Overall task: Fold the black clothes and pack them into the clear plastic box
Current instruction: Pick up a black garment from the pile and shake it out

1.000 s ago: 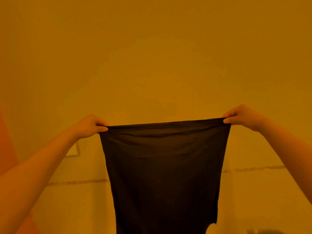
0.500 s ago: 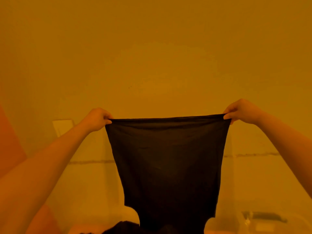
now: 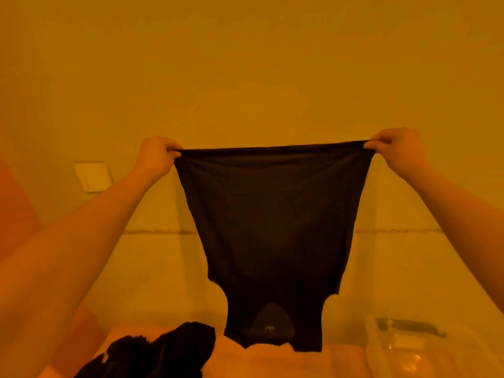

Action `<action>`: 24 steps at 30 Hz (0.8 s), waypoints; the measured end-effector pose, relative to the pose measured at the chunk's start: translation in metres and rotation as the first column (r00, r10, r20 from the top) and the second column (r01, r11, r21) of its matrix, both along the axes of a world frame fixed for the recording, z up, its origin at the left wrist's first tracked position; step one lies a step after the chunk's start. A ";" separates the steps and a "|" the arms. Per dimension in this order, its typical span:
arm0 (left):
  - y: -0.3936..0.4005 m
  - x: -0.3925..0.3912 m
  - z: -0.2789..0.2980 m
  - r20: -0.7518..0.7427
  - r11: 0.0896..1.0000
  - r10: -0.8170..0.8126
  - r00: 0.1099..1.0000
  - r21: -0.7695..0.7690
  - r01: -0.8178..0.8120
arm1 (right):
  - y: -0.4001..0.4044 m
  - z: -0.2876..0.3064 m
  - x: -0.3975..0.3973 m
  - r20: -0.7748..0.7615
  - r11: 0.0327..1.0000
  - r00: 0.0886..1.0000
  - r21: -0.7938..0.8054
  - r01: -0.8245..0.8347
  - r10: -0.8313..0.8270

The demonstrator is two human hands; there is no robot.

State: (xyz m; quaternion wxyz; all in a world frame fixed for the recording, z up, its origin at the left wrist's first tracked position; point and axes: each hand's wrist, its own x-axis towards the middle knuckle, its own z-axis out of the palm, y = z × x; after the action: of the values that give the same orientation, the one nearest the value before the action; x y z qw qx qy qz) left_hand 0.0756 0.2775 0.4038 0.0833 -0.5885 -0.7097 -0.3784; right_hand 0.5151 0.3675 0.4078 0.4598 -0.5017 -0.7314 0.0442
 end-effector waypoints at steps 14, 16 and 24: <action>-0.165 -0.025 -0.090 0.050 0.966 -0.255 0.966 -0.016 0.256 | -0.192 -0.075 0.017 -0.019 0.981 0.998 -0.188 0.056 -0.061; -0.205 -0.026 -0.140 0.106 0.939 -0.317 0.943 -0.103 0.327 | -0.232 -0.113 0.022 0.047 0.958 0.997 -0.275 0.079 -0.069; -0.349 -0.010 -0.337 0.079 0.845 -0.445 0.892 -0.293 0.448 | -0.378 -0.276 0.031 0.387 0.831 0.922 -0.506 0.229 -0.019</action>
State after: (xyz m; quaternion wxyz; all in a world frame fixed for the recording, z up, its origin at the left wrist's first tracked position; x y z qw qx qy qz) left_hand 0.0653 -0.0714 0.0665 -0.1010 -0.7415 -0.6031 -0.2763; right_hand 0.5465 -0.0105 0.1314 0.1563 -0.6575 -0.7265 0.1244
